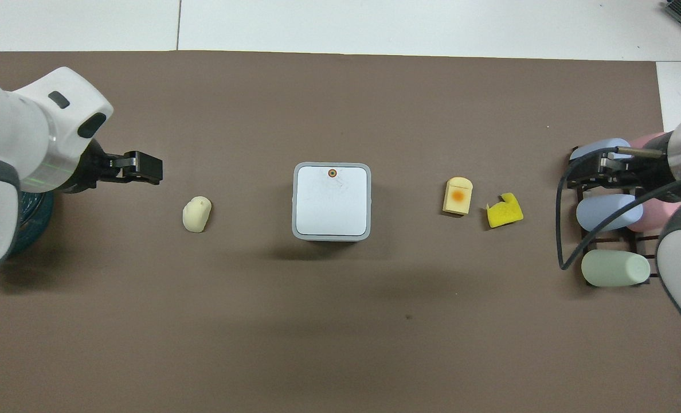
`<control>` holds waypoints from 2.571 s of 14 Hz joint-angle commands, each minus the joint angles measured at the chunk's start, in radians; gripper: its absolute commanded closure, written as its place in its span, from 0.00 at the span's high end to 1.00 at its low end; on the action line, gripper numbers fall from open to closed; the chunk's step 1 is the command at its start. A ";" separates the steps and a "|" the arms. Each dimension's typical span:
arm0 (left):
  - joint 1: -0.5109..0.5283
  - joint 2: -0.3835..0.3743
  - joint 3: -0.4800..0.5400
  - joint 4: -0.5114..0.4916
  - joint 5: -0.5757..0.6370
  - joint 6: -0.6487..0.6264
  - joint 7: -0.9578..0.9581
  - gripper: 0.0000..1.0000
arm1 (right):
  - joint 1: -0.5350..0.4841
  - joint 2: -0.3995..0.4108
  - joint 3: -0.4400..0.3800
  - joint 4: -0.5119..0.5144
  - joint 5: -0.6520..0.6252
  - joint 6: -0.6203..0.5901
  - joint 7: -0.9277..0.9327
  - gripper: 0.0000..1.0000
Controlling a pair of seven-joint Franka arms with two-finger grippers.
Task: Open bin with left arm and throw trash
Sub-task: 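Reach the left gripper over to the white bin lid, then lift the lid with the left gripper while the right gripper reaches forward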
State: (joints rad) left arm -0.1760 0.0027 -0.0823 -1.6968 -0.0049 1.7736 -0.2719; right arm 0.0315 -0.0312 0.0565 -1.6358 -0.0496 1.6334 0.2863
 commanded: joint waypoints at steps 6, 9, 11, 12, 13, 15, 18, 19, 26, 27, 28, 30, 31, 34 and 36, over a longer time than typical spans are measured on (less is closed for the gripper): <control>-0.200 0.074 0.007 -0.052 -0.010 0.249 -0.374 1.00 | -0.016 -0.026 0.006 -0.029 0.007 0.011 -0.024 1.00; -0.253 0.126 0.007 -0.043 -0.010 0.329 -0.470 1.00 | -0.015 -0.026 0.006 -0.029 0.007 0.011 -0.024 1.00; -0.287 0.145 0.007 -0.037 -0.010 0.359 -0.521 1.00 | -0.015 -0.026 0.006 -0.027 0.007 0.011 -0.024 1.00; -0.293 0.151 0.007 -0.034 -0.013 0.377 -0.538 1.00 | -0.015 -0.026 0.006 -0.027 0.007 0.011 -0.024 1.00; -0.293 0.160 0.007 -0.017 -0.036 0.382 -0.544 1.00 | -0.016 -0.026 0.006 -0.027 0.007 0.011 -0.024 1.00; -0.306 0.166 0.007 -0.017 -0.061 0.414 -0.544 0.87 | -0.016 -0.026 0.006 -0.027 0.007 0.011 -0.024 1.00; -0.315 0.190 0.007 -0.023 -0.064 0.484 -0.585 0.52 | -0.015 -0.026 0.006 -0.027 0.007 0.011 -0.024 1.00; -0.316 0.197 0.007 -0.024 -0.066 0.512 -0.605 0.44 | -0.015 -0.024 0.006 -0.027 0.007 0.011 -0.024 1.00; -0.353 0.296 0.009 0.003 -0.079 0.621 -0.750 0.24 | -0.015 -0.026 0.006 -0.027 0.007 0.011 -0.024 1.00; -0.353 0.296 0.007 0.002 -0.079 0.621 -0.751 0.22 | -0.016 -0.026 0.006 -0.027 0.007 0.011 -0.024 1.00; -0.355 0.298 0.009 -0.003 -0.079 0.624 -0.750 0.19 | -0.015 -0.026 0.006 -0.027 0.007 0.011 -0.024 1.00; -0.355 0.309 0.007 -0.010 -0.079 0.641 -0.747 0.14 | -0.015 -0.024 0.006 -0.027 0.007 0.011 -0.024 1.00; -0.355 0.325 0.007 -0.010 -0.079 0.645 -0.747 0.13 | -0.015 -0.026 0.006 -0.027 0.007 0.011 -0.024 1.00; -0.358 0.332 0.007 -0.043 -0.079 0.667 -0.747 0.13 | -0.030 -0.023 -0.004 -0.023 0.007 0.011 -0.026 1.00; -0.368 0.339 0.007 -0.056 -0.079 0.684 -0.744 0.13 | -0.019 -0.023 0.002 -0.022 0.007 0.011 -0.026 1.00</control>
State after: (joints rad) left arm -0.5187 0.3396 -0.0892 -1.7303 -0.0715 2.4207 -1.0122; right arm 0.0206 -0.0312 0.0497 -1.6357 -0.0496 1.6334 0.2862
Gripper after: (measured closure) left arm 0.872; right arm 0.000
